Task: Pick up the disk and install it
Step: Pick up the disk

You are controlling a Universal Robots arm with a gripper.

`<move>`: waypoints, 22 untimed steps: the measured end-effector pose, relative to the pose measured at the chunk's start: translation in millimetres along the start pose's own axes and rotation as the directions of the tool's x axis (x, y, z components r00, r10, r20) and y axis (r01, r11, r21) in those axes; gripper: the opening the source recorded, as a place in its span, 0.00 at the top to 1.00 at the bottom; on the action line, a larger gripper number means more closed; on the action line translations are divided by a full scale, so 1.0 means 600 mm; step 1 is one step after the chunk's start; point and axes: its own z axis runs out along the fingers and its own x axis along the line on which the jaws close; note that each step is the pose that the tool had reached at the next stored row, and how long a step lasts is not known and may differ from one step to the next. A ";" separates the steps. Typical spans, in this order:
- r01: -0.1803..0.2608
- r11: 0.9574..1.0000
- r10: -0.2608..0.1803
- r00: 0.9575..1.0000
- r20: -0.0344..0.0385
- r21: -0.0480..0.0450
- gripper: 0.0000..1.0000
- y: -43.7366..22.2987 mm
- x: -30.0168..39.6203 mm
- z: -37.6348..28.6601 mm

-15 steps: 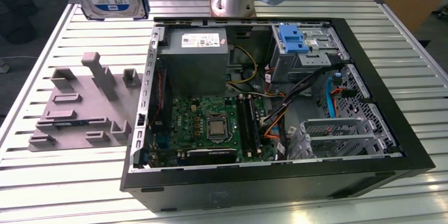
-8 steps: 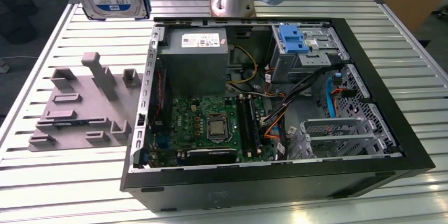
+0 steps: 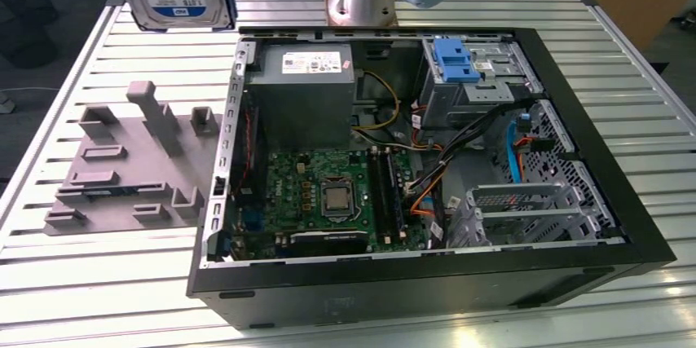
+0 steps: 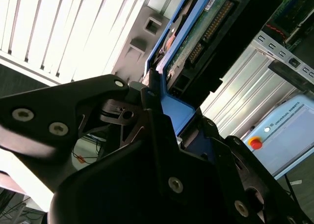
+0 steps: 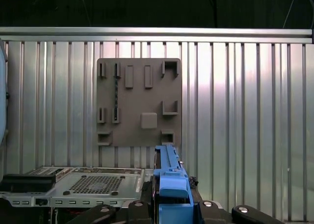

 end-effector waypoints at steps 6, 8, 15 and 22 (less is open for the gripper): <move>0.000 1.000 0.000 1.000 0.000 0.000 0.64 -0.014 0.000 0.000; 0.000 1.000 0.000 1.000 0.000 0.000 0.64 -0.022 0.000 0.000; -0.001 1.000 0.001 1.000 0.000 0.000 0.64 -0.036 0.013 0.000; -0.003 1.000 0.003 1.000 0.000 0.000 0.64 -0.040 0.035 0.000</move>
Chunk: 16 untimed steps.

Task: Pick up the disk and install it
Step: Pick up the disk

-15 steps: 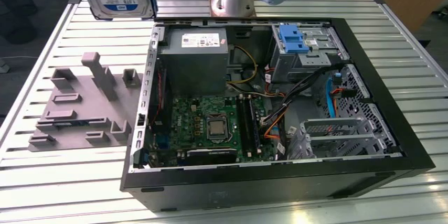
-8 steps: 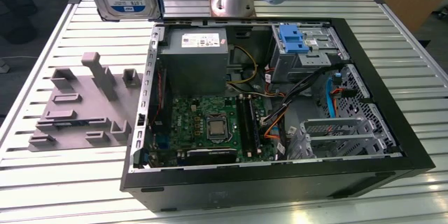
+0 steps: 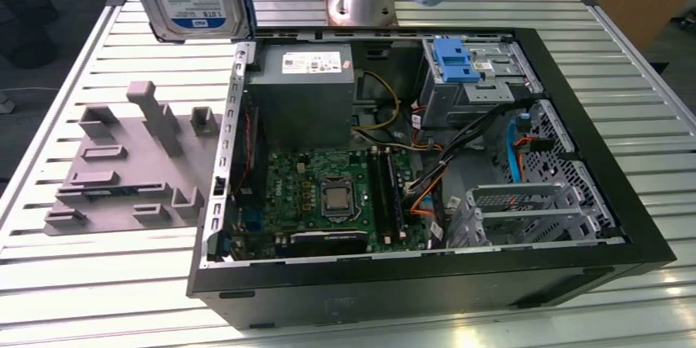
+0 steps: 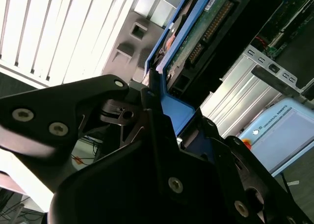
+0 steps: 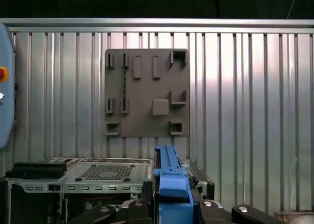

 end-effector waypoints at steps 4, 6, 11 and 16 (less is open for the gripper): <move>0.000 1.000 0.000 1.000 0.000 0.000 0.64 -0.010 0.001 0.000; 0.000 1.000 0.000 1.000 0.000 0.000 0.64 -0.018 0.001 0.000; 0.000 1.000 0.000 1.000 0.000 0.000 0.64 -0.035 0.001 0.000; 0.000 1.000 0.000 1.000 0.000 0.000 0.64 -0.051 0.001 0.000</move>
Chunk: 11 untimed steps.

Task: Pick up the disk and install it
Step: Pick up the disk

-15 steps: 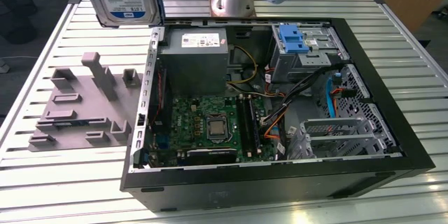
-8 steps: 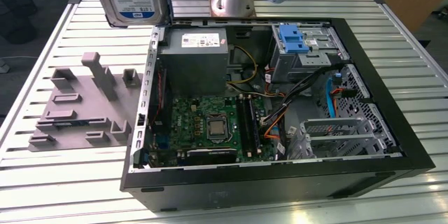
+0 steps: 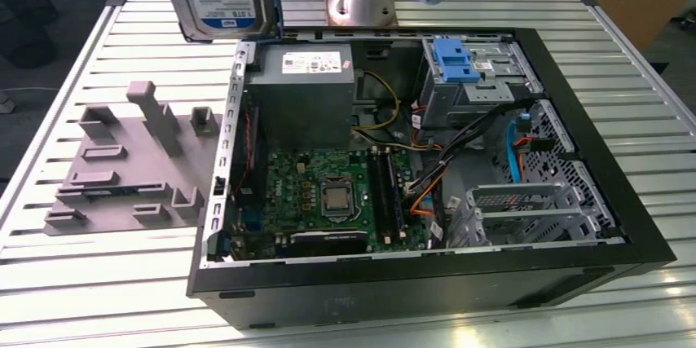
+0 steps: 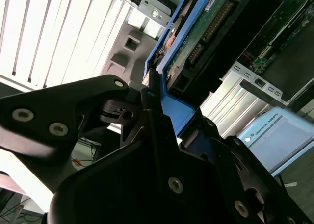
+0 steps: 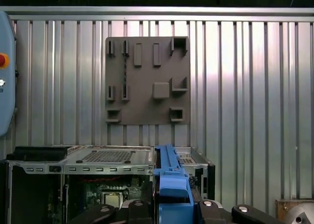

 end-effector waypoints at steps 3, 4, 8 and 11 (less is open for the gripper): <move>0.000 1.000 0.000 1.000 0.000 0.000 0.64 -0.012 0.000 0.000; 0.000 1.000 0.000 1.000 0.000 0.000 0.64 -0.016 0.000 0.000; 0.000 1.000 0.000 1.000 0.000 0.000 0.64 -0.032 0.001 0.000; -0.001 1.000 0.001 1.000 0.000 0.000 0.64 -0.036 0.003 0.000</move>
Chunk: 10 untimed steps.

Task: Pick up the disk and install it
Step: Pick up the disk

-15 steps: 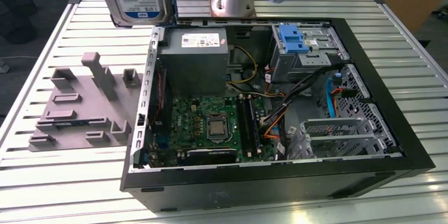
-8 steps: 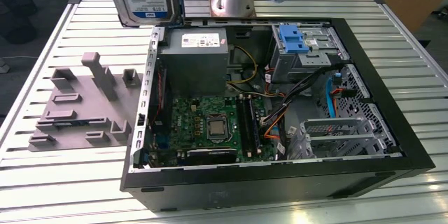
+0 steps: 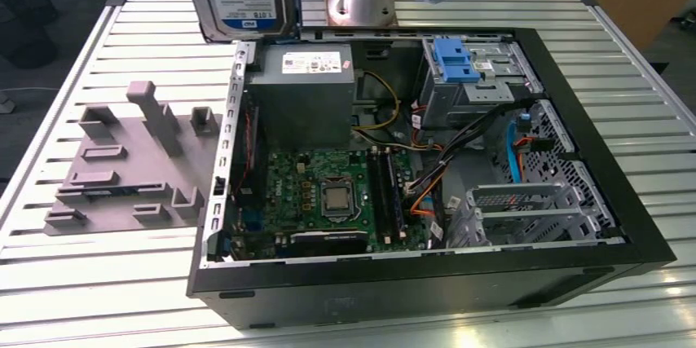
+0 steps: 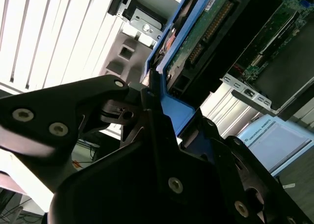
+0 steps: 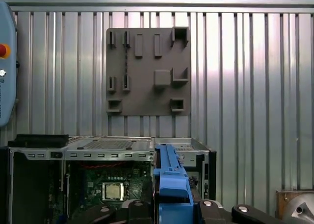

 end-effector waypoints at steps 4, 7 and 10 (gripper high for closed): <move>-0.005 1.000 0.005 1.000 0.000 0.000 0.64 -0.001 0.009 0.000; -0.008 1.000 0.008 1.000 0.000 0.000 0.64 -0.001 0.017 0.000; -0.011 1.000 0.011 1.000 0.000 0.000 0.64 -0.002 0.024 0.000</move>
